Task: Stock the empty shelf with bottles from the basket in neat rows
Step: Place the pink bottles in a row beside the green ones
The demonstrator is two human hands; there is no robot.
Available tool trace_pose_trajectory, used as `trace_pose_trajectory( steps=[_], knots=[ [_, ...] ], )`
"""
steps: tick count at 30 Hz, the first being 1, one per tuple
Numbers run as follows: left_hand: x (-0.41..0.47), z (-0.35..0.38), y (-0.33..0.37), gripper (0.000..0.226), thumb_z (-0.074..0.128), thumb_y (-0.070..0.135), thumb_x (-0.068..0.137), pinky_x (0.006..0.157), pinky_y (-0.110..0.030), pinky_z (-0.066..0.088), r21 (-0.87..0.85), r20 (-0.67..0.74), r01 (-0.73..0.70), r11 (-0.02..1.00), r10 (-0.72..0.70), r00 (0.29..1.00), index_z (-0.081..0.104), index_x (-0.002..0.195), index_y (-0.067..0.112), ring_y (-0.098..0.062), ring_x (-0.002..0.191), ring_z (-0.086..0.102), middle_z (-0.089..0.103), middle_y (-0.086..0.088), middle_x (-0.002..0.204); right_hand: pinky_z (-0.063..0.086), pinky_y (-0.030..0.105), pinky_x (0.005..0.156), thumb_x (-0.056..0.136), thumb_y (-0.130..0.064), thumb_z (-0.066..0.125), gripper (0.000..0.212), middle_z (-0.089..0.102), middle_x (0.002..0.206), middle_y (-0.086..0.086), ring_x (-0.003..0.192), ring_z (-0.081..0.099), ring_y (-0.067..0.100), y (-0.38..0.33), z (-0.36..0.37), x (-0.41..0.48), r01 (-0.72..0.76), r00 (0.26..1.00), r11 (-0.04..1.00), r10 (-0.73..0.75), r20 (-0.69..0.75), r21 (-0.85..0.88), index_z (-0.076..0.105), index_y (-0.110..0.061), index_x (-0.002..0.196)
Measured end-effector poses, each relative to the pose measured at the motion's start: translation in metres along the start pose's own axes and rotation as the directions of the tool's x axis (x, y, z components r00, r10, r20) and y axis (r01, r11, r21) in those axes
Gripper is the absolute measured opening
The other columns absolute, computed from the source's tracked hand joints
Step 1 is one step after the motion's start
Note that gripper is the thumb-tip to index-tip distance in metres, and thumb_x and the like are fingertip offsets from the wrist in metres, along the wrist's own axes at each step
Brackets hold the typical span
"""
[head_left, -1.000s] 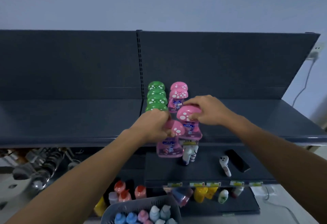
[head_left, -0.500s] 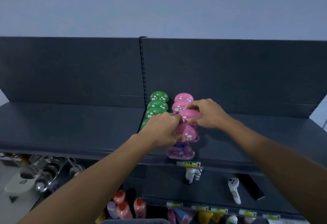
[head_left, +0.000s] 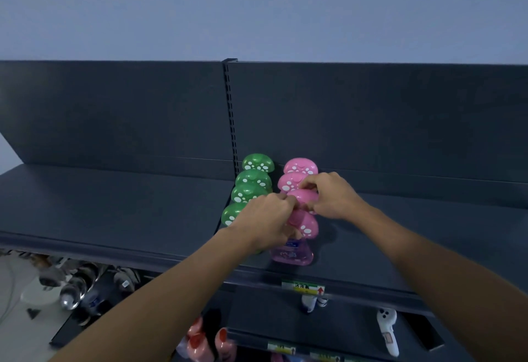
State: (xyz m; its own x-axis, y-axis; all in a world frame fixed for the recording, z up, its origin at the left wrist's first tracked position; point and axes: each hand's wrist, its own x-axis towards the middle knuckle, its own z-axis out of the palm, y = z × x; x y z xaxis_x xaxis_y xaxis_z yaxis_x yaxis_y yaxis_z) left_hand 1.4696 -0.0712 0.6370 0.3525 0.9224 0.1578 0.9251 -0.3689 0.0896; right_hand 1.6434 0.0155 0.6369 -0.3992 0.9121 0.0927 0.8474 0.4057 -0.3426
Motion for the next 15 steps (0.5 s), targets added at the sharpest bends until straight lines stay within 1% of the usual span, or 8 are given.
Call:
trace_pose_trajectory(
  steps=[6,9,12,15],
  knots=[
    [0.013,0.012,0.000,0.055,0.076,0.045,0.085,0.072,-0.035,0.044,-0.015,0.022,0.001,1.000,-0.001,1.000,0.057,0.126,0.014,-0.028,0.097,0.063,0.061,-0.005,0.117,0.055,0.042,0.089,0.072,-0.035,0.083,0.051,0.070,0.116,-0.003,0.107,0.062,0.021,0.010,0.004,0.011,0.001,1.000,0.999,-0.001,-0.003,0.037,0.068,-0.035,0.121],
    [0.019,0.016,0.001,0.063,0.077,0.046,0.084,0.081,-0.042,0.053,-0.011,0.003,-0.013,1.000,0.013,1.000,0.055,0.134,0.015,-0.028,0.102,0.063,0.055,-0.003,0.125,0.056,0.041,0.087,0.073,-0.033,0.083,0.048,0.071,0.112,-0.005,0.103,0.063,0.019,0.014,0.005,0.014,0.029,1.000,0.999,-0.029,0.000,0.046,0.069,-0.035,0.119],
    [0.021,0.020,-0.002,0.066,0.078,0.046,0.083,0.085,-0.039,0.051,-0.042,-0.038,-0.023,0.999,0.021,0.999,0.056,0.136,0.014,-0.025,0.106,0.058,0.053,-0.002,0.123,0.056,0.040,0.085,0.073,-0.034,0.086,0.044,0.070,0.109,-0.007,0.097,0.063,0.015,0.017,0.006,0.015,0.070,0.997,0.995,-0.068,-0.026,0.075,0.073,-0.031,0.115],
    [0.022,0.024,-0.004,0.065,0.079,0.046,0.082,0.090,-0.035,0.049,-0.074,-0.068,-0.030,0.997,0.025,0.997,0.059,0.135,0.015,-0.022,0.111,0.054,0.054,-0.001,0.122,0.055,0.038,0.086,0.073,-0.032,0.087,0.045,0.067,0.114,-0.008,0.095,0.058,0.011,0.018,0.006,0.017,0.095,0.995,0.993,-0.092,-0.048,0.066,0.073,-0.027,0.116]
  ],
)
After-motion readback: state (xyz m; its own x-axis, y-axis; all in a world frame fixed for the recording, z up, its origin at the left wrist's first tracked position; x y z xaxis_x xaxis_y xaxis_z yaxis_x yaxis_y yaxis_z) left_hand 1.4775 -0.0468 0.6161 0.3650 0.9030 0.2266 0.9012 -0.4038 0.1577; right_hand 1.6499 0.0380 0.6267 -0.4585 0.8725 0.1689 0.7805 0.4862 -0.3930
